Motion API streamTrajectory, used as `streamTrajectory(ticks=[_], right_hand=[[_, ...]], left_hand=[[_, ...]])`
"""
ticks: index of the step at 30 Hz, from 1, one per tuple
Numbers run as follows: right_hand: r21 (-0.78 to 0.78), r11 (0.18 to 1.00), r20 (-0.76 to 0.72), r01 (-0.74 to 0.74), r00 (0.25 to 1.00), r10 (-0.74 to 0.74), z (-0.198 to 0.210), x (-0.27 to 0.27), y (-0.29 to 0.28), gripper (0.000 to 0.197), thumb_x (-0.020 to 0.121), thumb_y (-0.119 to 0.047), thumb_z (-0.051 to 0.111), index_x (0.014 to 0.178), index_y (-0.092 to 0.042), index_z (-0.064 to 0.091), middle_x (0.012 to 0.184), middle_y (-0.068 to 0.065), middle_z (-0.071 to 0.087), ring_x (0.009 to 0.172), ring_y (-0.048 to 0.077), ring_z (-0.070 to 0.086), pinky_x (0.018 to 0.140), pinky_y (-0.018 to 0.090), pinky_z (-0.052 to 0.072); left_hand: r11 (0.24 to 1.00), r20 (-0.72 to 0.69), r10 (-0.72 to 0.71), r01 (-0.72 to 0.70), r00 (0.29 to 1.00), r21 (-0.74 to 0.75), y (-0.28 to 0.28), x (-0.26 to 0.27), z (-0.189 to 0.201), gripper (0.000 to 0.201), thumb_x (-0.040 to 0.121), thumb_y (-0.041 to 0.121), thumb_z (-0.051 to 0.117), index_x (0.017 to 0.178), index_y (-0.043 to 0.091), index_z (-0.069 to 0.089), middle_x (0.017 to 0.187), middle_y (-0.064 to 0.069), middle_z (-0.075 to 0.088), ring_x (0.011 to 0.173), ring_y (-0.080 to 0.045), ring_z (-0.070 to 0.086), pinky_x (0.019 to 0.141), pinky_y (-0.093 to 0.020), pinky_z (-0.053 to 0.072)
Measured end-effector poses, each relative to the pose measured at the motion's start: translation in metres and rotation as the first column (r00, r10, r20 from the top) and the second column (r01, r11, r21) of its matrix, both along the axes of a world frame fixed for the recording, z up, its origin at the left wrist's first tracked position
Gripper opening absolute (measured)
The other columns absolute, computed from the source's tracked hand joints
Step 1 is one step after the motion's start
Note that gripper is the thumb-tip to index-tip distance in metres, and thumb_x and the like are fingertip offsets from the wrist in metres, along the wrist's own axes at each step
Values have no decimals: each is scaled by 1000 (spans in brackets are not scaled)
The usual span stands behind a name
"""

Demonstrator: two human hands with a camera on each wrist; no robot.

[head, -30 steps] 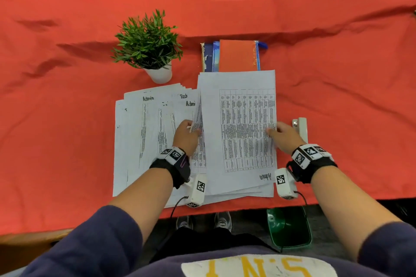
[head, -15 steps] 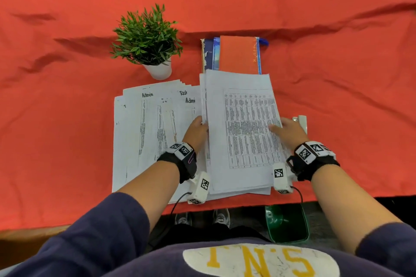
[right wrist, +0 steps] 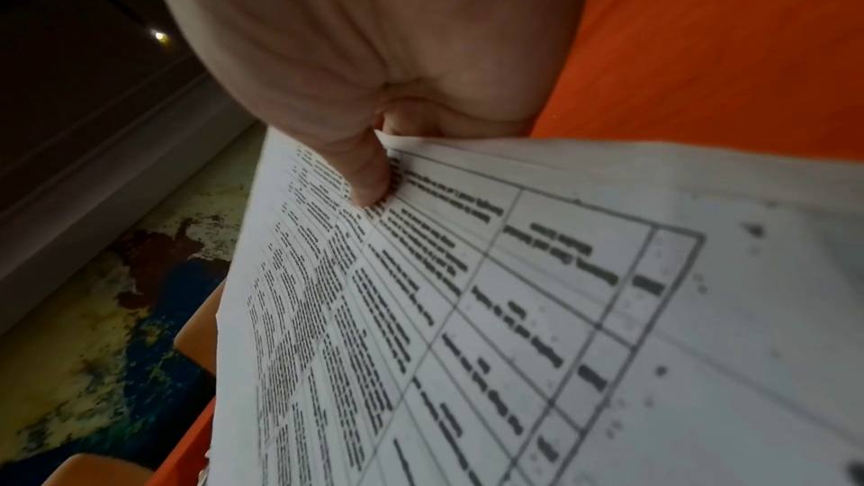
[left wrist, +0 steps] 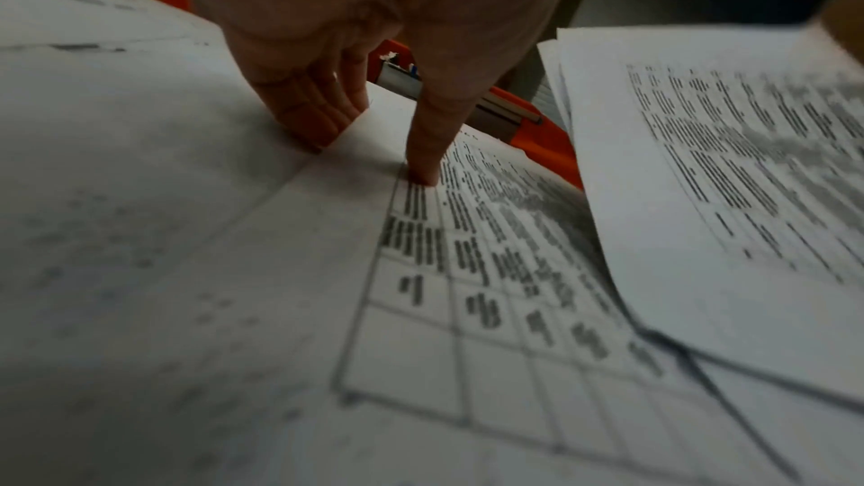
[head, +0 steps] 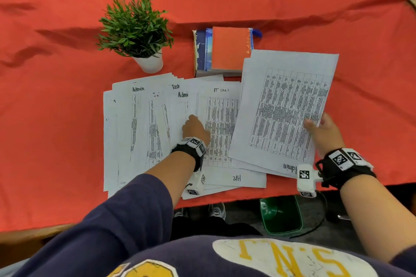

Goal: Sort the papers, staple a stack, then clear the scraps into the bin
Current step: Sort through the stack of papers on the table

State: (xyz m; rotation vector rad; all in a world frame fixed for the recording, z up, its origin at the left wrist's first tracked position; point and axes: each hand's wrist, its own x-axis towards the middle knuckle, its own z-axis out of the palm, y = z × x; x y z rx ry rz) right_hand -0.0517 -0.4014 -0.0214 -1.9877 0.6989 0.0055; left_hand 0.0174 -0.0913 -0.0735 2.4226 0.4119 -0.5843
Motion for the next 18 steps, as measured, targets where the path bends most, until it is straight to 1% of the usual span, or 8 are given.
streamTrajectory(ticks=[4, 6, 9, 10, 12, 14, 16, 18], right_hand=[[99, 995, 20, 2, 1000, -4, 5, -1, 8, 34, 97, -17, 54, 130, -12, 52, 121, 1, 61, 107, 18, 58, 83, 28, 46], [147, 989, 2, 0, 1000, 0, 5, 2, 14, 34, 97, -18, 54, 131, -15, 52, 126, 0, 60, 113, 20, 58, 92, 35, 46], [240, 971, -45, -16, 999, 27, 4, 6, 26, 35, 96, -16, 54, 131, -21, 54, 129, -1, 61, 117, 20, 58, 103, 44, 43], [292, 956, -49, -17, 998, 33, 2, 9, 31, 36, 96, -14, 54, 131, -21, 54, 129, 0, 62, 117, 21, 59, 104, 47, 43], [331, 942, -46, -54, 996, 74, 0, 14, 44, 36, 96, -12, 53, 132, -18, 54, 129, 3, 62, 118, 23, 59, 104, 47, 44], [311, 942, -54, -123, 988, 147, 4, 18, 59, 39, 98, -13, 50, 137, -16, 48, 133, -1, 57, 122, 18, 54, 103, 36, 41], [287, 940, -92, -184, 971, 219, 4, 22, 71, 44, 99, -21, 49, 142, -19, 41, 136, -9, 49, 124, 11, 46, 102, 31, 35], [269, 942, -115, -201, 964, 239, 2, 26, 77, 52, 95, -29, 54, 143, -23, 36, 144, -8, 44, 131, 15, 41, 110, 39, 31]], left_hand=[[993, 49, 33, -28, 998, -111, 0, 0, 3, 41, 93, 12, 55, 130, 4, 40, 118, -16, 57, 105, -32, 60, 83, -38, 53], [976, 76, 81, -64, 994, -206, 3, -2, 7, 39, 98, 15, 46, 135, 5, 40, 117, -12, 55, 99, -28, 59, 78, -32, 49], [930, 130, 159, -104, 979, -354, 12, -2, 13, 25, 99, 13, 43, 122, 7, 48, 110, -7, 54, 92, -21, 53, 66, -21, 43], [917, 118, 172, -115, 978, -381, 16, 0, 13, 23, 98, 14, 44, 120, 8, 49, 113, -5, 55, 95, -20, 54, 69, -21, 45], [879, 67, 199, -148, 978, -453, 21, 2, 15, 39, 96, 21, 49, 133, 8, 45, 134, -5, 53, 116, -24, 54, 95, -33, 48], [850, 46, 200, -150, 979, -504, 24, 3, 15, 57, 92, 33, 53, 143, 13, 38, 146, 0, 43, 133, -21, 42, 113, -42, 35], [811, 29, 198, -147, 980, -566, 24, 4, 12, 64, 82, 45, 59, 139, 19, 44, 142, 4, 49, 130, -19, 47, 112, -44, 37], [758, 14, 199, -145, 980, -636, 22, 3, 17, 53, 80, 44, 62, 126, 21, 55, 127, 3, 62, 118, -19, 59, 104, -43, 46]])
